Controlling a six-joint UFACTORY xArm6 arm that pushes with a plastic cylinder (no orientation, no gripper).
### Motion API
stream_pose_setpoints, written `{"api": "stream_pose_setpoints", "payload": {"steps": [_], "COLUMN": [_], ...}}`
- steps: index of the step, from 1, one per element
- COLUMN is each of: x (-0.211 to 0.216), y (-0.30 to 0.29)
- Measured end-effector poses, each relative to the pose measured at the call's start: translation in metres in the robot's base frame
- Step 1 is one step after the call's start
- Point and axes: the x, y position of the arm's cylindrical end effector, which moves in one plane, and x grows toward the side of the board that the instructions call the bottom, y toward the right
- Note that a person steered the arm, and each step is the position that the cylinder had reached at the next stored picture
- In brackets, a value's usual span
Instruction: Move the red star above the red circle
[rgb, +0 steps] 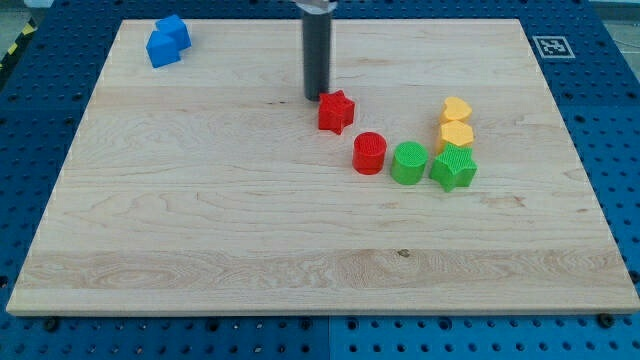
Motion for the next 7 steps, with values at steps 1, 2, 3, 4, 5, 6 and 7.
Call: {"api": "stream_pose_setpoints", "payload": {"steps": [1,2,3,4,5,6,7], "x": [0.012,0.023,0.026,0.026,0.026,0.033,0.034], "y": [-0.017,-0.011,-0.001,0.024,0.025,0.025,0.025]}}
